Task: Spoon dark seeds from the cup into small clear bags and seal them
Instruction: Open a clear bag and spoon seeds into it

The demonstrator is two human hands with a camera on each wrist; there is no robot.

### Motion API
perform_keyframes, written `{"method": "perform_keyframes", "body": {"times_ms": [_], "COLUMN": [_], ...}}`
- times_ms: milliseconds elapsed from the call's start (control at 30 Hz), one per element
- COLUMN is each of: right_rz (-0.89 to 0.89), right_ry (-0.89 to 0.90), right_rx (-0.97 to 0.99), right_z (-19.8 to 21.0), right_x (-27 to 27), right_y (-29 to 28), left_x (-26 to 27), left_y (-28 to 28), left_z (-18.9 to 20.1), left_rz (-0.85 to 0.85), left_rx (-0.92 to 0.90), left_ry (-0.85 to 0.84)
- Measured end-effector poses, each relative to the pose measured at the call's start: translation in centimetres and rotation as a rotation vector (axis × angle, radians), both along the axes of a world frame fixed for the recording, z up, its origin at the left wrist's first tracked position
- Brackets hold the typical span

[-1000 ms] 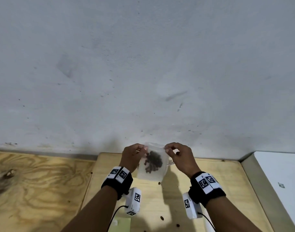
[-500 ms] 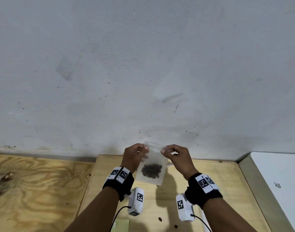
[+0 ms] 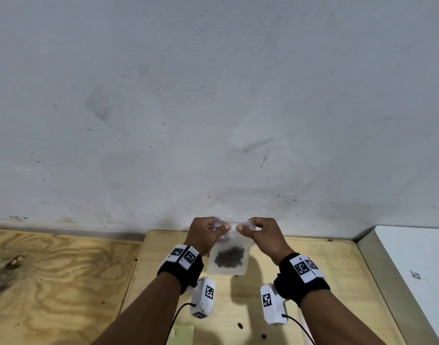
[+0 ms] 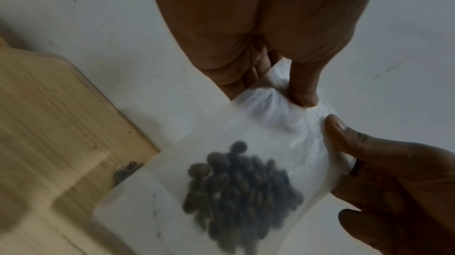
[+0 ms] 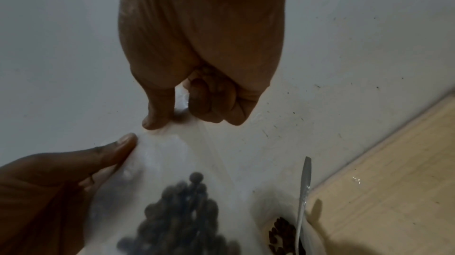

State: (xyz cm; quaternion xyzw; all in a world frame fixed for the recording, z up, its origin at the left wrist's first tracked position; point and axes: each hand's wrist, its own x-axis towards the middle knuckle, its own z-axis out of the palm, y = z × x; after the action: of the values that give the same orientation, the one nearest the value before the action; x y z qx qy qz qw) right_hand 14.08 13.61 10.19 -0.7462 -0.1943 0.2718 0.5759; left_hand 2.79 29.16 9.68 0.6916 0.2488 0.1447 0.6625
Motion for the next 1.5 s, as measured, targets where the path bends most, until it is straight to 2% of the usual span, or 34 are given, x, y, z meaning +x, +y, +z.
{"method": "perform_keyframes", "body": {"times_ms": [133, 533, 667, 767, 833, 900, 1133, 1333, 1500], "right_rz": [-0.052, -0.131, -0.187, -0.071, 0.033, 0.057, -0.255, -0.298, -0.168], "right_ry": [0.057, 0.118, 0.087, 0.035, -0.054, -0.080, 0.114, 0.206, 0.211], "right_rx": [0.056, 0.039, 0.093, 0.115, 0.004, -0.054, 0.023, -0.030, -0.147], "right_z": [0.6, 0.5, 0.4, -0.1, -0.7, -1.3, -2.2, -3.7, -4.6], "right_x": [0.3, 0.1, -1.2, -2.8, -3.9, -4.8, -6.9, -8.8, -10.1], "right_y": [-0.3, -1.3, -1.5, -2.2, -2.7, -2.9, -4.9, -8.6, -13.6], "left_x": [0.0, -1.0, -1.2, -1.2, -1.4, -1.7, -4.6, -7.1, -8.4], "left_y": [0.5, 0.6, 0.3, 0.5, 0.5, 0.4, -1.2, -5.6, -10.9], "left_z": [-0.1, -1.0, 0.4, 0.0, -0.3, -0.9, -3.3, -4.4, -6.1], "left_rz": [0.064, -0.011, 0.071, 0.172, 0.202, 0.201, -0.016, -0.057, -0.037], "left_rx": [-0.093, -0.182, -0.274, -0.376, -0.435, -0.465, -0.253, -0.157, -0.071], "left_ry": [0.023, 0.056, 0.039, -0.001, -0.021, -0.029, 0.042, 0.181, 0.274]}}
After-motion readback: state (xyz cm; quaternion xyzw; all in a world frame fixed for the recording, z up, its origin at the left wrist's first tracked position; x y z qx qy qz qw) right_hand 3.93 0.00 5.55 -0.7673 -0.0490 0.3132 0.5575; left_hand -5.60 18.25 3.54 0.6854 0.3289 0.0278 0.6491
